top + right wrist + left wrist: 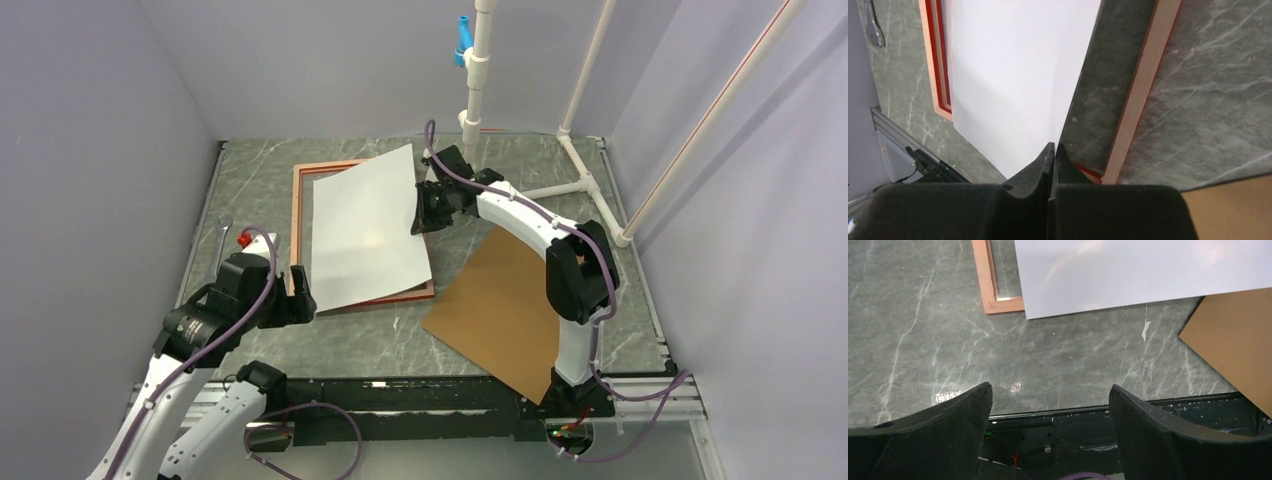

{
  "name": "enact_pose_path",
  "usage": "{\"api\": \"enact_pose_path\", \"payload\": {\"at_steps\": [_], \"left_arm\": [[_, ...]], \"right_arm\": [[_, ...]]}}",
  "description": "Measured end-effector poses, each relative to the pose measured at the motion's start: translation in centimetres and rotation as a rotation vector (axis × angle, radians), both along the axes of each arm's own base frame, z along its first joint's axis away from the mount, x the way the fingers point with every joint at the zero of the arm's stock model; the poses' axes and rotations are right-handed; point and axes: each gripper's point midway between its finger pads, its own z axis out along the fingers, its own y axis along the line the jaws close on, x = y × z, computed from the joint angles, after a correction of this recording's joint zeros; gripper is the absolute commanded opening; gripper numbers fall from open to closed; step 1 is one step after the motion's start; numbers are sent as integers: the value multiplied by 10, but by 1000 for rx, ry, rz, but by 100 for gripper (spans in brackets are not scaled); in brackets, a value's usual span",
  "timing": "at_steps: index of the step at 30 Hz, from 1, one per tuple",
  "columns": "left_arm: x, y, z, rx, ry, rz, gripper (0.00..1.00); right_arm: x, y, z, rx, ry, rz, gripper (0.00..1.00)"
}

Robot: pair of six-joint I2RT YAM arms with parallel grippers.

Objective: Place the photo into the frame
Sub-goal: Adjust the photo in the photo frame.

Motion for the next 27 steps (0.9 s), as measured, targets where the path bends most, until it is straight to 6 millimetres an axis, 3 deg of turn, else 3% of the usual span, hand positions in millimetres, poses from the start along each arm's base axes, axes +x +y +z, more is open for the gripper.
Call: {"api": "enact_pose_path", "payload": {"at_steps": [12, 20, 27], "left_arm": [[-9, -3, -16, -21, 34, -18, 88], [-9, -4, -15, -26, 31, -17, 88], [-9, -4, -10, -30, 20, -17, 88]], "right_arm": [[18, 5, -13, -29, -14, -40, 0], [30, 11, -13, -4, -35, -82, 0], [38, 16, -32, -9, -11, -100, 0]]}}
